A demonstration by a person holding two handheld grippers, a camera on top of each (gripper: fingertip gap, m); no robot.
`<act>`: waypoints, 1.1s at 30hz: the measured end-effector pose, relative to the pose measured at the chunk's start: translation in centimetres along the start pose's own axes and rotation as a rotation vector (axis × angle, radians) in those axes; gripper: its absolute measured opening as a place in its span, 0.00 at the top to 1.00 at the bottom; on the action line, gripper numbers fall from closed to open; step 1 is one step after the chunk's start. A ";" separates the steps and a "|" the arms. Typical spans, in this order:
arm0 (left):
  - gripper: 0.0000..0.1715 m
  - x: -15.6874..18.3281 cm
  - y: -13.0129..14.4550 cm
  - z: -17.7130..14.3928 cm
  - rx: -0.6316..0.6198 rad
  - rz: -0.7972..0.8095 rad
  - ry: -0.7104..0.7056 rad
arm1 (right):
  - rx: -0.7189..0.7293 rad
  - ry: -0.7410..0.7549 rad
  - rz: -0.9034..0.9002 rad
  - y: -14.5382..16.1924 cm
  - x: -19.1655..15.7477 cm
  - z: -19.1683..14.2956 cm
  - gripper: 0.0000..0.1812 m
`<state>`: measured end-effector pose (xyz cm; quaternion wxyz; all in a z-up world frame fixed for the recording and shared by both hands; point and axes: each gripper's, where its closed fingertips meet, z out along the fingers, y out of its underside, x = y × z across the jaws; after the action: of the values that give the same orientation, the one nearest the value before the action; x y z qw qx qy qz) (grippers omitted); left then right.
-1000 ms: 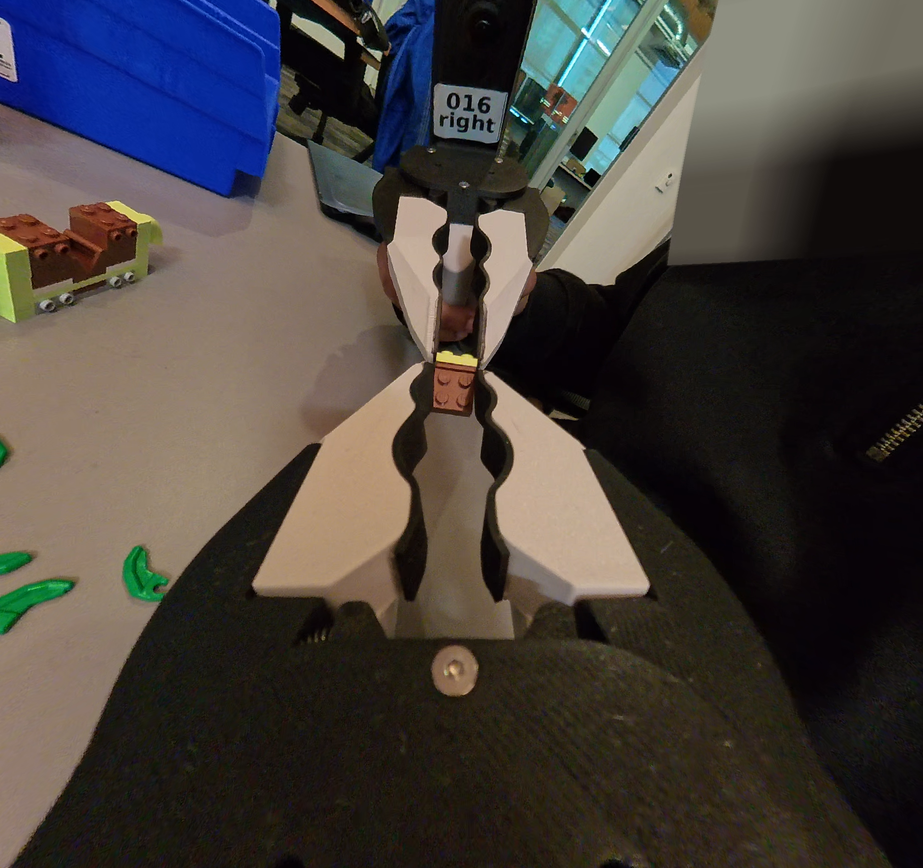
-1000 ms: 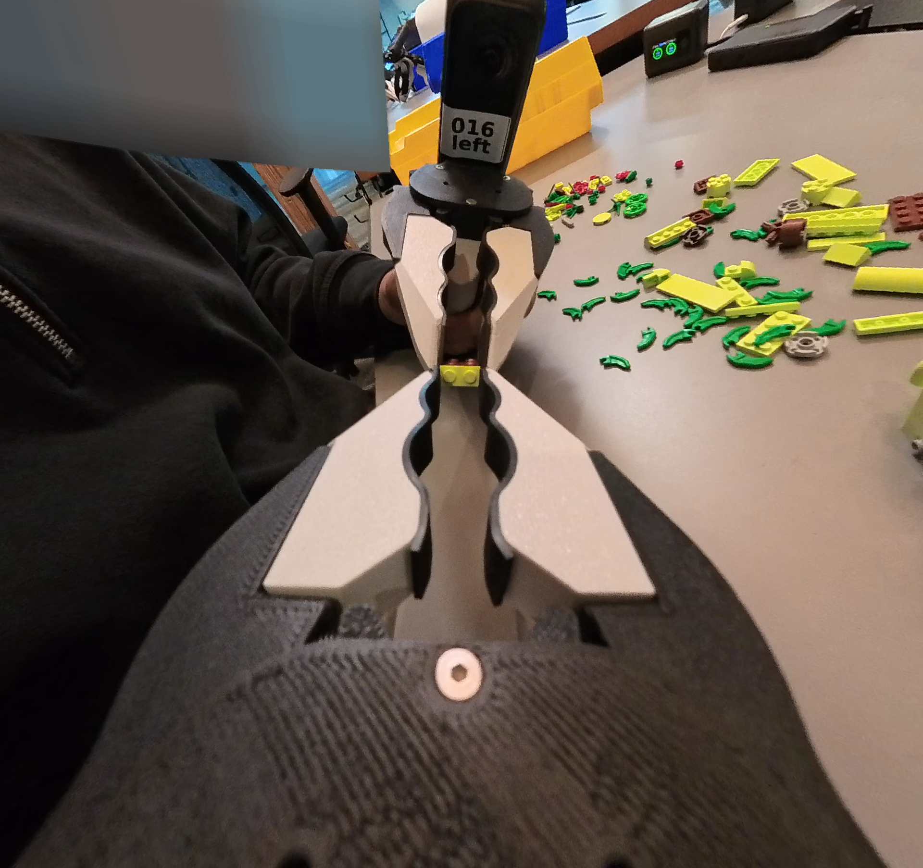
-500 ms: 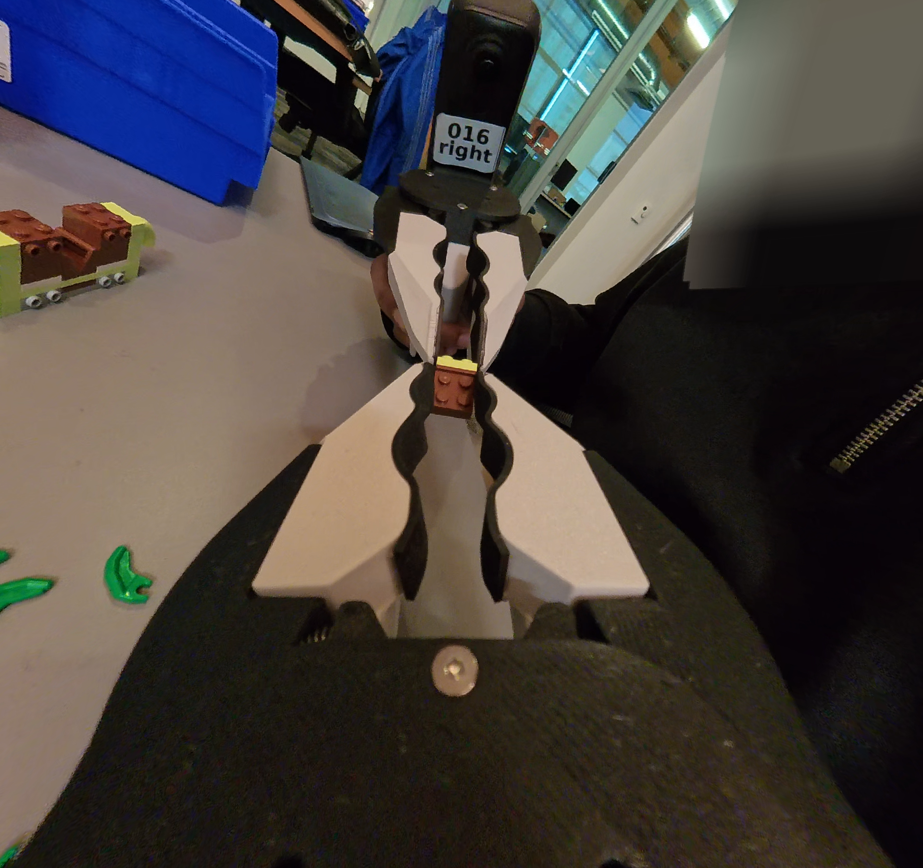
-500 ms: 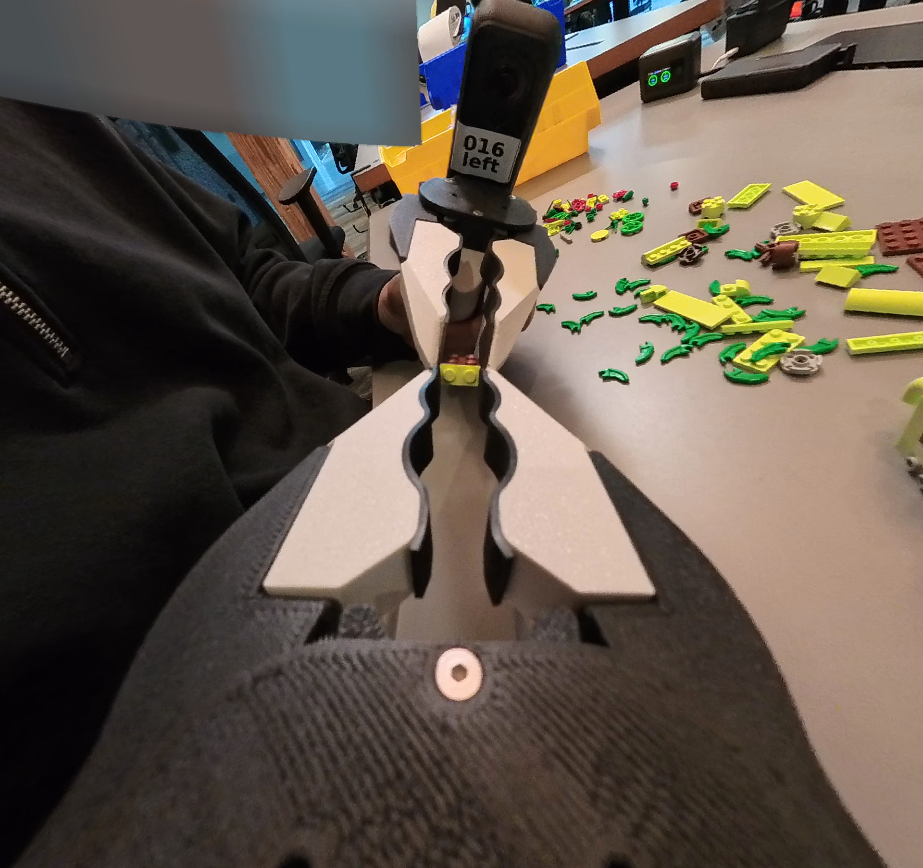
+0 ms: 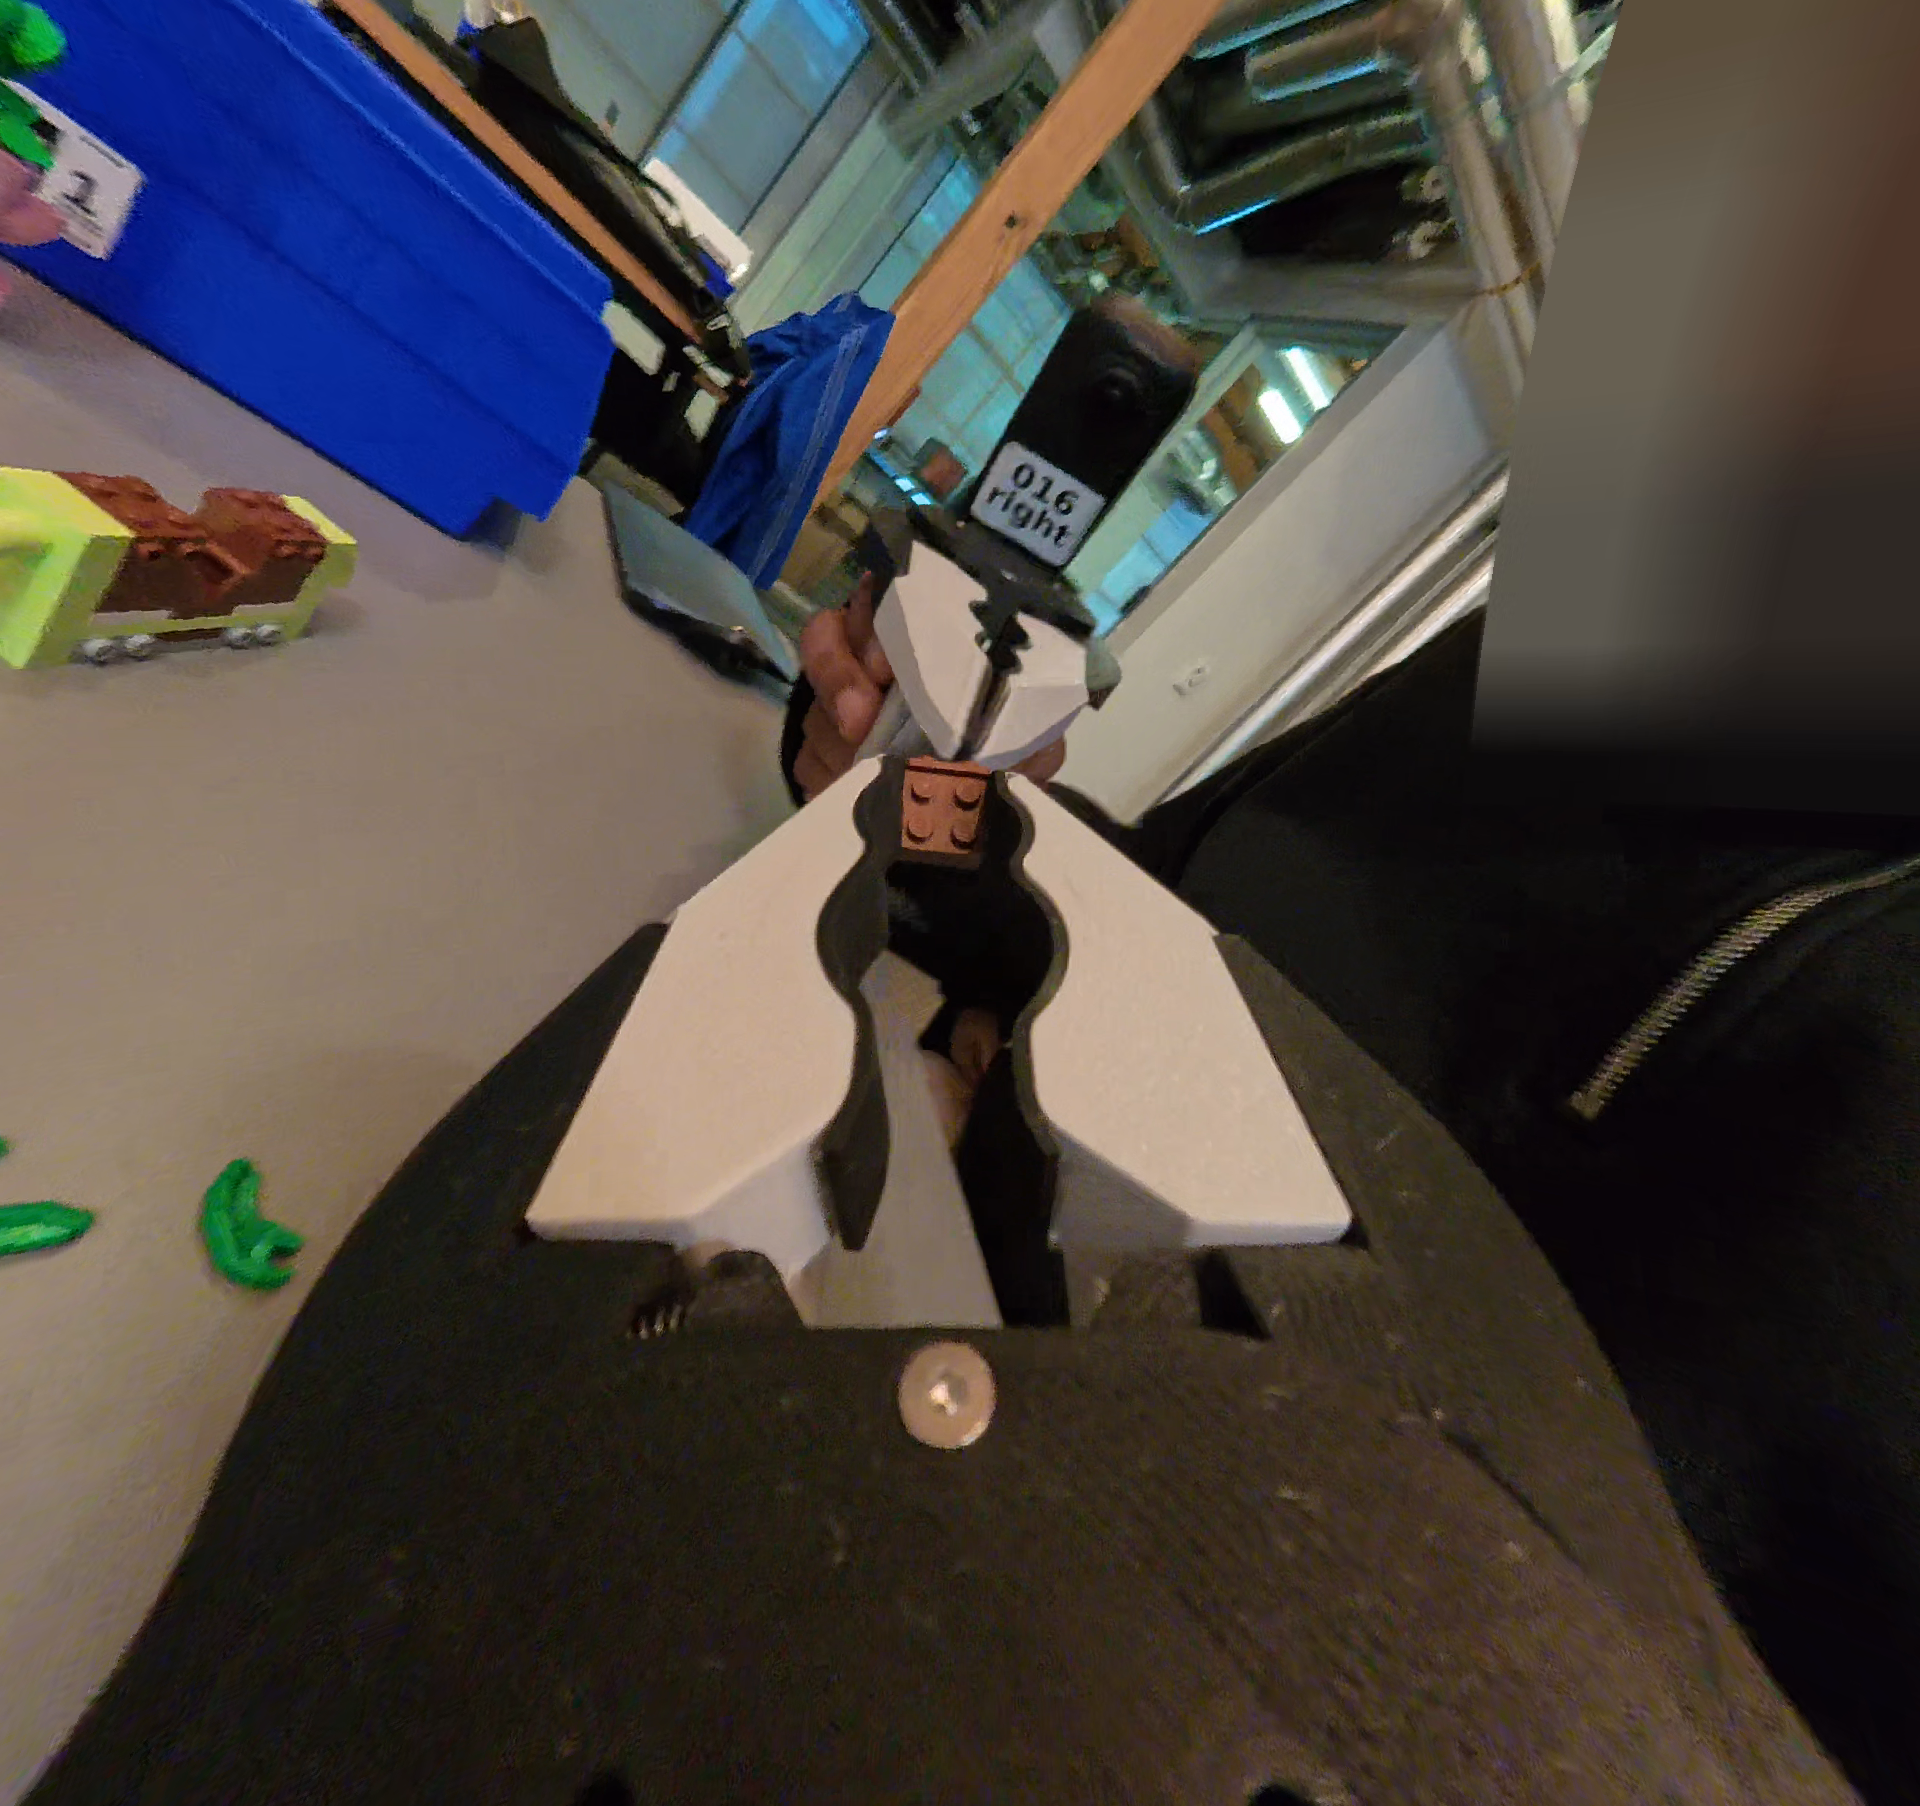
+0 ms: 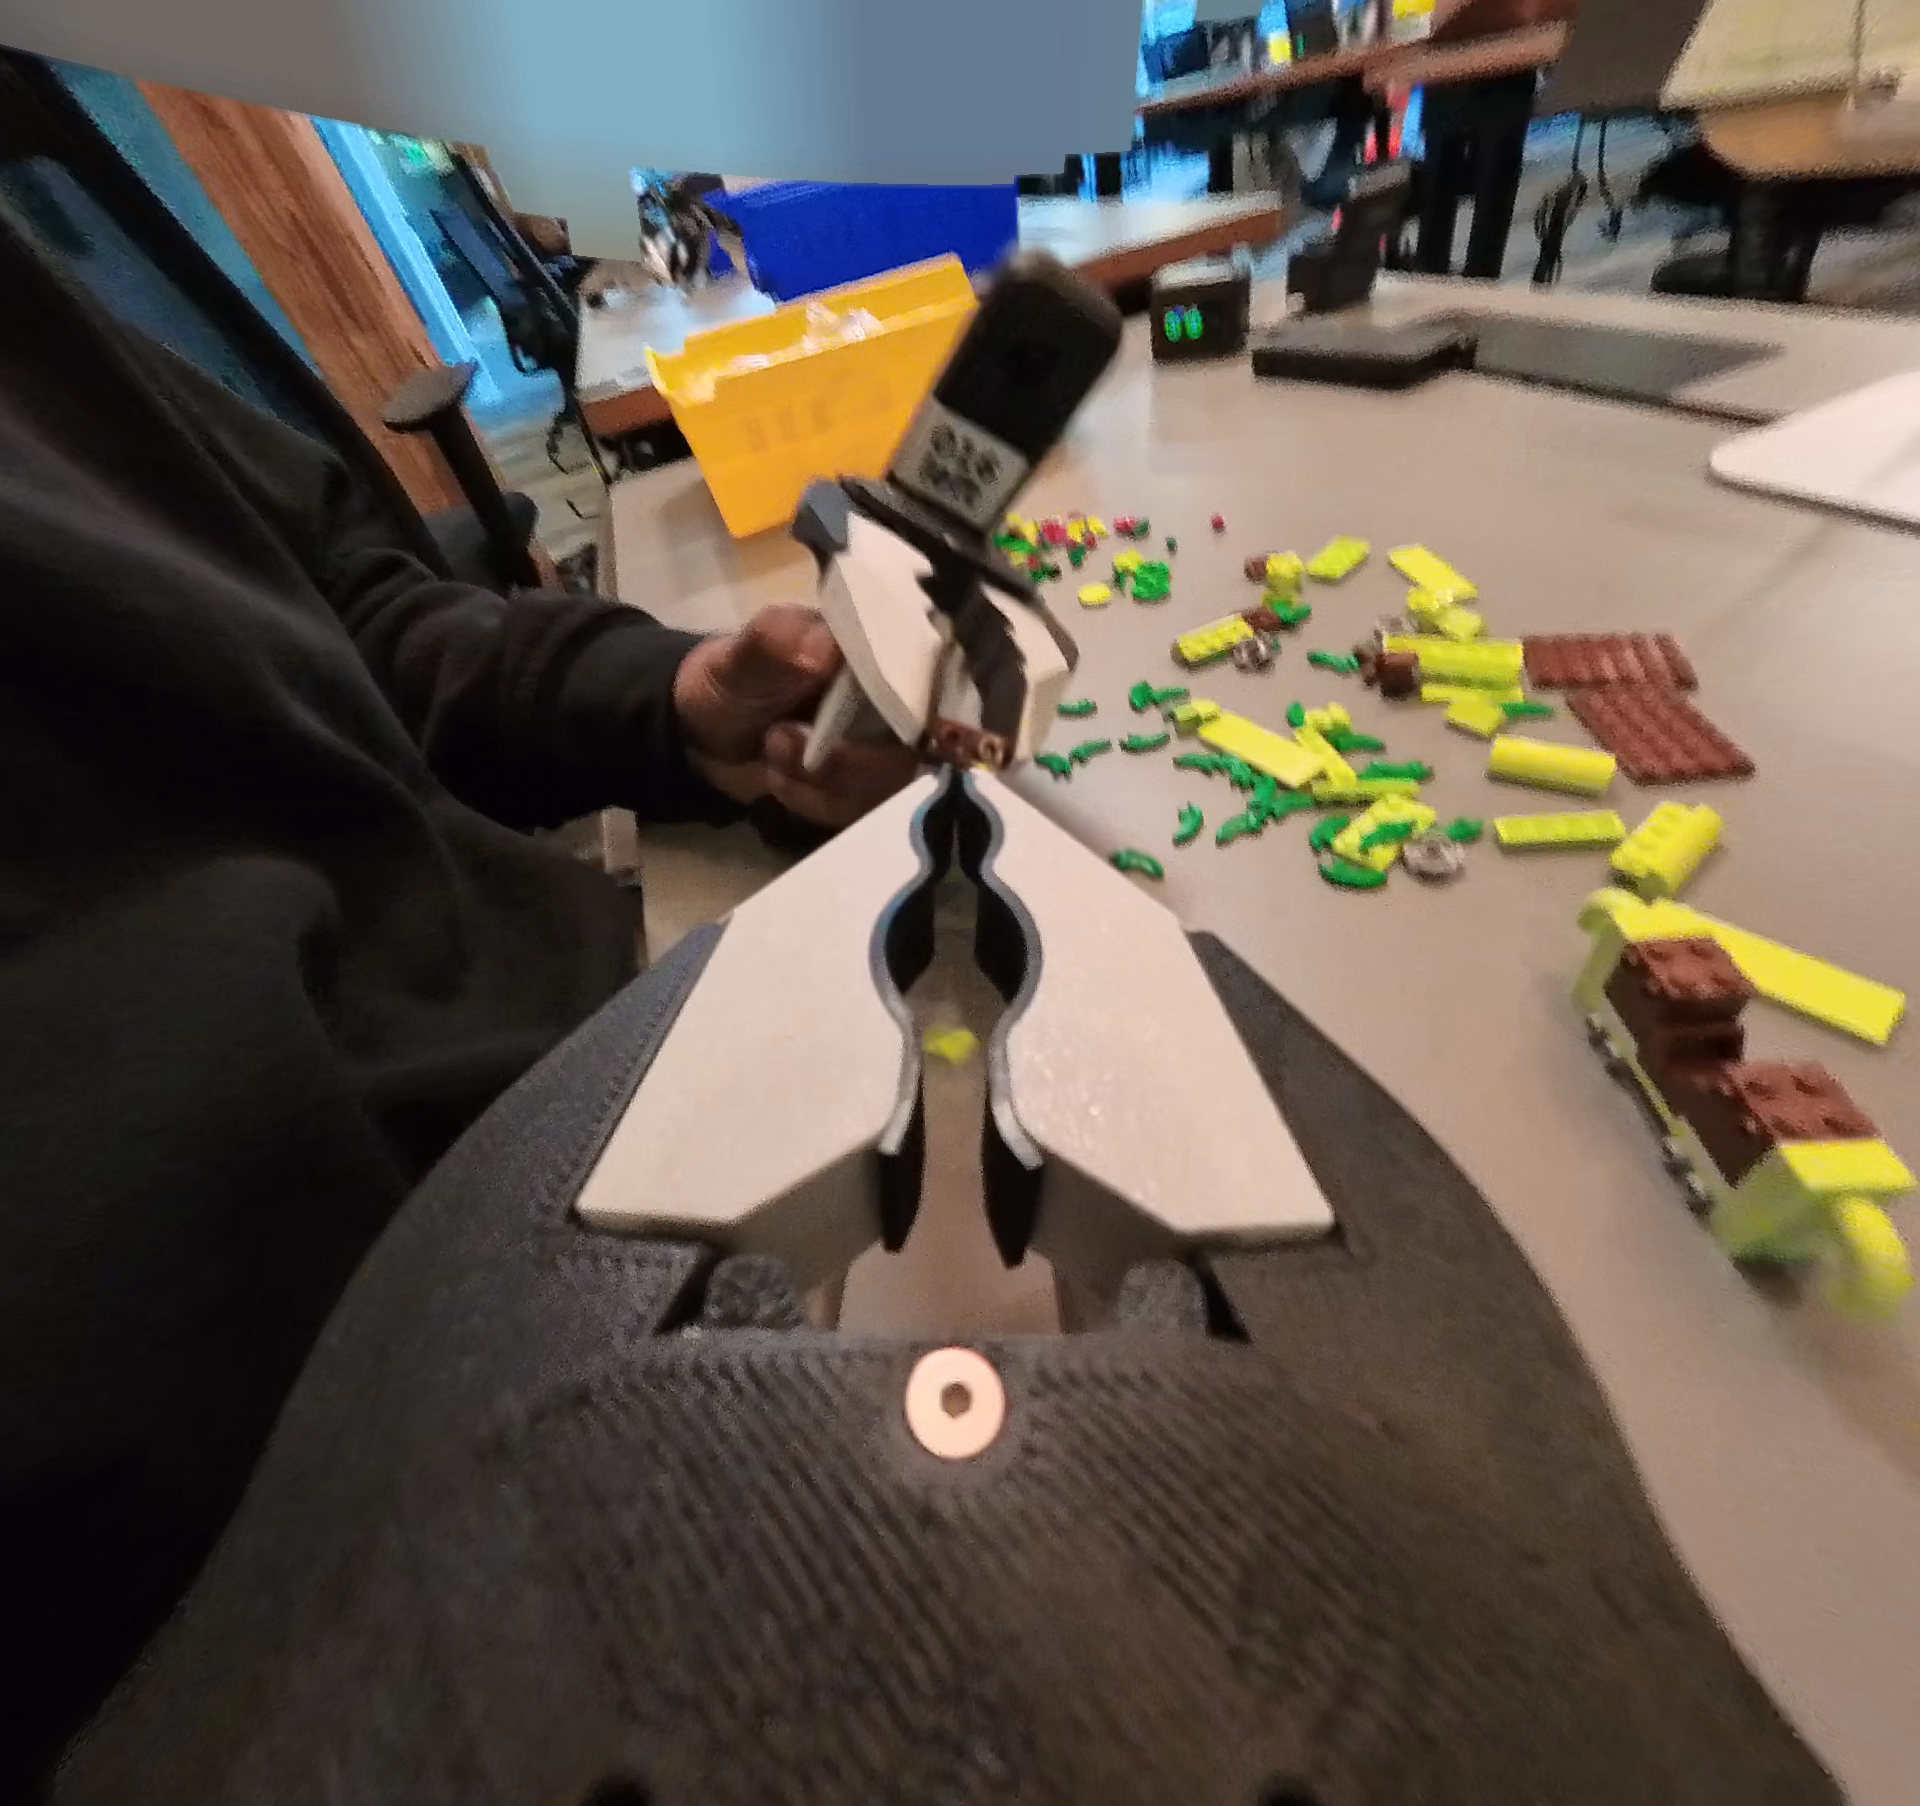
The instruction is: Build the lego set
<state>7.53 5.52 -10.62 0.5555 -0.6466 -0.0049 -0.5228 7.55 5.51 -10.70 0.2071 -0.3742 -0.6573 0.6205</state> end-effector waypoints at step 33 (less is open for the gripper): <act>0.84 -6.8 7.5 -1.3 -0.683 0.455 -0.614 | -0.587 0.373 0.019 10.6 5.2 -5.7 0.96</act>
<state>7.98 5.66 -20.81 0.3854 -0.8997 0.1438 -0.1464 10.93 12.68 -21.20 0.2012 -0.5307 -0.7553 0.3278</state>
